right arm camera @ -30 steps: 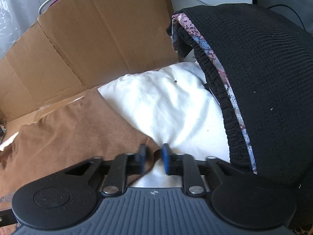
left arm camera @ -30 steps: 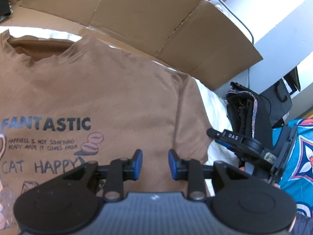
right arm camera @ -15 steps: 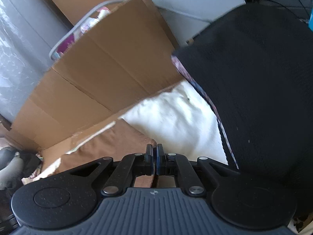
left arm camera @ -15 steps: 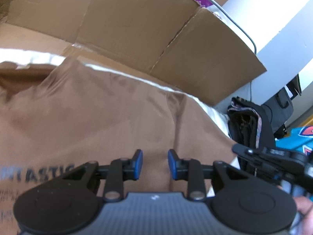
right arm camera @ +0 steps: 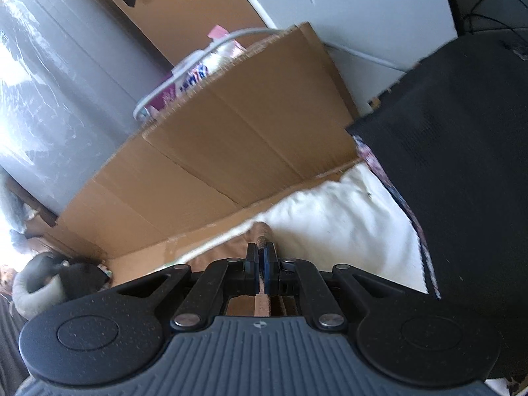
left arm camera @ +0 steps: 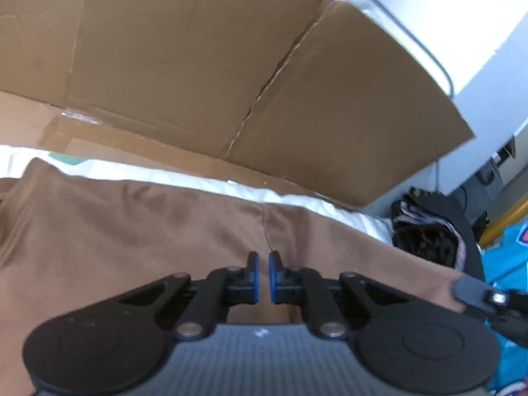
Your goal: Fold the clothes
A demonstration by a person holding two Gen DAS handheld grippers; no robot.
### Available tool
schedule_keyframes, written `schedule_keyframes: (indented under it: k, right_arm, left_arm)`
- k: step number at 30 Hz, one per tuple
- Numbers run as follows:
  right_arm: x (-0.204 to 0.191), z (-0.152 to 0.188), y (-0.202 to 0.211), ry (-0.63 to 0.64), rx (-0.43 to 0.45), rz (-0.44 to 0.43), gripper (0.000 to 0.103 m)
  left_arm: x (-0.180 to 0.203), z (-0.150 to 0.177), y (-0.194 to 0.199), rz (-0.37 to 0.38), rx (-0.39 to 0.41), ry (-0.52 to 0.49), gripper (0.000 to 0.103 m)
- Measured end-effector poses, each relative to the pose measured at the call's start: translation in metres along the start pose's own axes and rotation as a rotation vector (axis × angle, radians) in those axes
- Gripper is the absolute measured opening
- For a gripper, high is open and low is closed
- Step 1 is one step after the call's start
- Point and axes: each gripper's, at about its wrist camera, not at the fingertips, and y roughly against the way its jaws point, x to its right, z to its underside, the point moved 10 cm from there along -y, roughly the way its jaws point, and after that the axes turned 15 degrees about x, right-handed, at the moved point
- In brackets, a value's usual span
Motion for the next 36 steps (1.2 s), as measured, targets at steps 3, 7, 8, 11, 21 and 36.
schedule_keyframes:
  k: [3, 7, 8, 11, 21, 36]
  right_arm:
    - [-0.006, -0.007, -0.001, -0.009, 0.003, -0.018, 0.000]
    - [-0.009, -0.012, 0.000, -0.037, -0.002, -0.031, 0.000]
    - [-0.010, -0.013, -0.001, -0.044, -0.005, -0.034, 0.000]
    - [-0.010, -0.014, -0.002, -0.067, -0.011, -0.044, 0.000]
    - [-0.027, -0.018, -0.005, -0.106, -0.018, -0.091, 0.000]
    - [-0.062, -0.003, -0.009, -0.112, -0.067, -0.154, 0.000]
  left_arm:
    - [0.005, -0.005, -0.010, -0.001, 0.005, -0.016, 0.003]
    - [0.012, -0.014, -0.020, -0.009, 0.015, -0.036, 0.003]
    - [0.012, -0.018, -0.021, -0.012, 0.022, -0.034, 0.003]
    - [0.010, -0.027, -0.027, -0.032, 0.048, -0.031, 0.002]
    - [-0.004, -0.011, -0.055, -0.087, 0.012, 0.081, 0.001]
    - [-0.023, -0.012, -0.043, -0.060, -0.037, 0.211, 0.004]
